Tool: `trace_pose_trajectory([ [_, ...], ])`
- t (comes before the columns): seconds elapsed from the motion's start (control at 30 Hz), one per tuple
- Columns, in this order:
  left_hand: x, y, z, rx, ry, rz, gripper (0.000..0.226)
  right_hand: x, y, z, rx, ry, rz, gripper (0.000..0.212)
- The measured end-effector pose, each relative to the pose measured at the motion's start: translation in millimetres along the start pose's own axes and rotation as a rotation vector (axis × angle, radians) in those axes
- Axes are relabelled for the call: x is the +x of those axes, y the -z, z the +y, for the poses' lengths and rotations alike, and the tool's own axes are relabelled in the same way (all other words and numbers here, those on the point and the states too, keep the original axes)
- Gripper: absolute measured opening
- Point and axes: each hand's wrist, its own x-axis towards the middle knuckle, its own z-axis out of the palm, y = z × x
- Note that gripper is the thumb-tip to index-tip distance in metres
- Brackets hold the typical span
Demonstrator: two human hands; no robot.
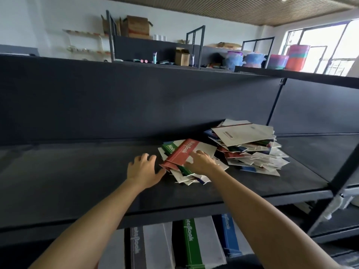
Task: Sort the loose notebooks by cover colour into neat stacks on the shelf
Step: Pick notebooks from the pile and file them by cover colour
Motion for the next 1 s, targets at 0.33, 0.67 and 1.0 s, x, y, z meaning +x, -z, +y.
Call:
trace_pose_trajectory([
  [0.33, 39, -11, 10, -0.538, -0.013, 0.059, 0.029, 14, -3, -12, -0.520, 0.259, 0.061, 0.032],
  [0.67, 32, 1, 0, -1.813, 0.639, -0.339, 0.042, -6, 2, -1, -0.295, 0.658, 0.066, 0.035],
  [1.0, 22, 8, -21, -1.679, 0.745, -0.115, 0.038, 37, -4, -3, -0.234, 0.290, -0.109, 0.052],
])
